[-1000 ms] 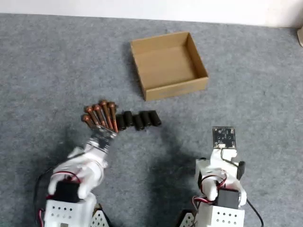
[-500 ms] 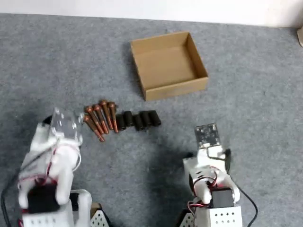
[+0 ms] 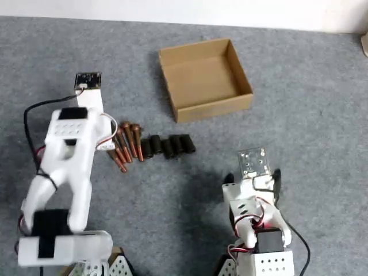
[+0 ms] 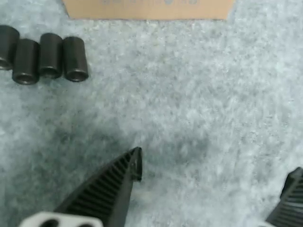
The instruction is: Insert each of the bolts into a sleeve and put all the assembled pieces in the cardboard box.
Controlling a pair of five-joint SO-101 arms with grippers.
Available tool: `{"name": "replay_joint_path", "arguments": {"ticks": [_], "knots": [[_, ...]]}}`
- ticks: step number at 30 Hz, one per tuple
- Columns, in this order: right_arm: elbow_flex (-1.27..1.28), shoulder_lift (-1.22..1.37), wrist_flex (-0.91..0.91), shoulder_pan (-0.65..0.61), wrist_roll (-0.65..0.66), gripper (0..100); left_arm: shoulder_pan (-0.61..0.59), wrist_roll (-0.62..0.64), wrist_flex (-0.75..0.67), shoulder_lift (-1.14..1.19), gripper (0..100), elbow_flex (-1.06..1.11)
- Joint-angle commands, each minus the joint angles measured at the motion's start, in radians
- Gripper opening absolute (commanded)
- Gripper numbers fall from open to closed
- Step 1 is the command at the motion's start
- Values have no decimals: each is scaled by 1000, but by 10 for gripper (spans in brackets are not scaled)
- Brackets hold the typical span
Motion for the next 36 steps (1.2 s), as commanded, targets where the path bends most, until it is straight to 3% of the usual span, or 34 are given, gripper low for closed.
{"name": "replay_joint_path", "arguments": {"ticks": [1,12,17,20,24,36], "knots": [[147,-5,8,-10,6,421,54,89,5,47,7,-62],[147,-5,8,-10,6,421,61,183,-247,228,8,-64],[147,-5,10,-10,8,421,59,181,-255,262,13,-64],[147,-5,10,-7,9,421,58,186,-252,262,80,-62],[147,-5,28,-10,8,421,65,186,-169,262,144,-96],[147,-5,28,-10,6,421,67,221,167,262,146,-278]]}}
